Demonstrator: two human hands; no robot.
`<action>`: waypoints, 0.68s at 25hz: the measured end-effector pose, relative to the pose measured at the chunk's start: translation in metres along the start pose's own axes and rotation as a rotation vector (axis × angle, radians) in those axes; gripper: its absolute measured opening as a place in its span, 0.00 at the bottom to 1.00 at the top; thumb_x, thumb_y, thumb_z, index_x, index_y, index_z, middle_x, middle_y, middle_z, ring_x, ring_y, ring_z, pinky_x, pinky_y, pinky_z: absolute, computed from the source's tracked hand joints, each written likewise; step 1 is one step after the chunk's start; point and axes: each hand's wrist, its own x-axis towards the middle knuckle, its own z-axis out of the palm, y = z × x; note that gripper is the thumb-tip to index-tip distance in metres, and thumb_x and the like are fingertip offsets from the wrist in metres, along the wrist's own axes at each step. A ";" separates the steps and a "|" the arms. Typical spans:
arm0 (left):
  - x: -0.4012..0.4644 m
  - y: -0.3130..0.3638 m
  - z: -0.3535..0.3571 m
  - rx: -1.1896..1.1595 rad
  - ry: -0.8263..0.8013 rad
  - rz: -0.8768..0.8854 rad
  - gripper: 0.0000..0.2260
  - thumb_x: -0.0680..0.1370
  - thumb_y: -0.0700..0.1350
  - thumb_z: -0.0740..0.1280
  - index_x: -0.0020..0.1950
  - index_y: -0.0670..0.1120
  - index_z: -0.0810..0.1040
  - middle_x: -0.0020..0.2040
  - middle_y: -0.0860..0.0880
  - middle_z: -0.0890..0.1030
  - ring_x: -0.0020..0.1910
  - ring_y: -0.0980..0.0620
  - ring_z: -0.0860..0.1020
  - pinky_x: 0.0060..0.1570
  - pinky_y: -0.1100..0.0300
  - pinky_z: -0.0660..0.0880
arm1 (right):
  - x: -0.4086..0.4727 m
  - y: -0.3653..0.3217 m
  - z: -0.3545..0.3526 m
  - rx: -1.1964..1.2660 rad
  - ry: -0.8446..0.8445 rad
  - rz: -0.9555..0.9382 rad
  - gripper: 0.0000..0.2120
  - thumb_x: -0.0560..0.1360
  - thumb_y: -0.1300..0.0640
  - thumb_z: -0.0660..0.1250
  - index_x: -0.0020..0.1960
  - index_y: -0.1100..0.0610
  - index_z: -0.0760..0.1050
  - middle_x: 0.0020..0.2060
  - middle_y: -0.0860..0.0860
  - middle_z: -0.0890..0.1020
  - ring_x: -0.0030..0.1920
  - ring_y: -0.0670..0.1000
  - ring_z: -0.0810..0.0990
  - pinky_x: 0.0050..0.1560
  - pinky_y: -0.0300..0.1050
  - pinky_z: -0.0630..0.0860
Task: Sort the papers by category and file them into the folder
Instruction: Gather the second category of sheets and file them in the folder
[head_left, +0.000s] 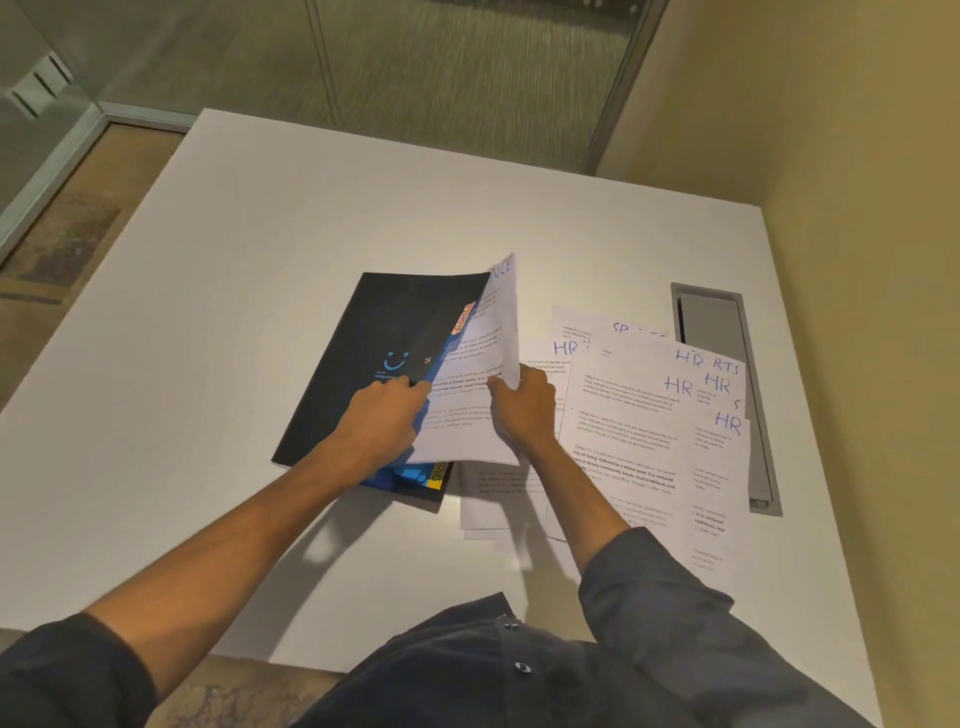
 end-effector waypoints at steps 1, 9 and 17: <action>0.001 0.000 -0.001 -0.007 0.012 -0.002 0.19 0.76 0.46 0.67 0.65 0.46 0.68 0.59 0.46 0.77 0.52 0.45 0.79 0.46 0.58 0.75 | -0.003 0.002 0.005 -0.005 0.001 -0.008 0.15 0.79 0.55 0.64 0.62 0.61 0.78 0.54 0.56 0.84 0.50 0.57 0.83 0.44 0.46 0.81; 0.008 0.012 -0.006 -0.009 0.064 -0.040 0.23 0.78 0.46 0.66 0.72 0.47 0.65 0.64 0.45 0.76 0.58 0.44 0.78 0.55 0.54 0.76 | -0.014 -0.009 0.052 -0.086 -0.182 -0.046 0.19 0.82 0.55 0.55 0.70 0.57 0.69 0.67 0.55 0.76 0.63 0.58 0.76 0.63 0.54 0.75; 0.007 0.021 -0.002 -0.043 0.108 -0.003 0.24 0.79 0.45 0.64 0.74 0.47 0.62 0.65 0.46 0.75 0.61 0.45 0.77 0.59 0.53 0.75 | 0.006 -0.011 0.053 -0.198 -0.360 0.016 0.04 0.79 0.64 0.59 0.49 0.62 0.72 0.49 0.62 0.79 0.49 0.56 0.76 0.46 0.49 0.73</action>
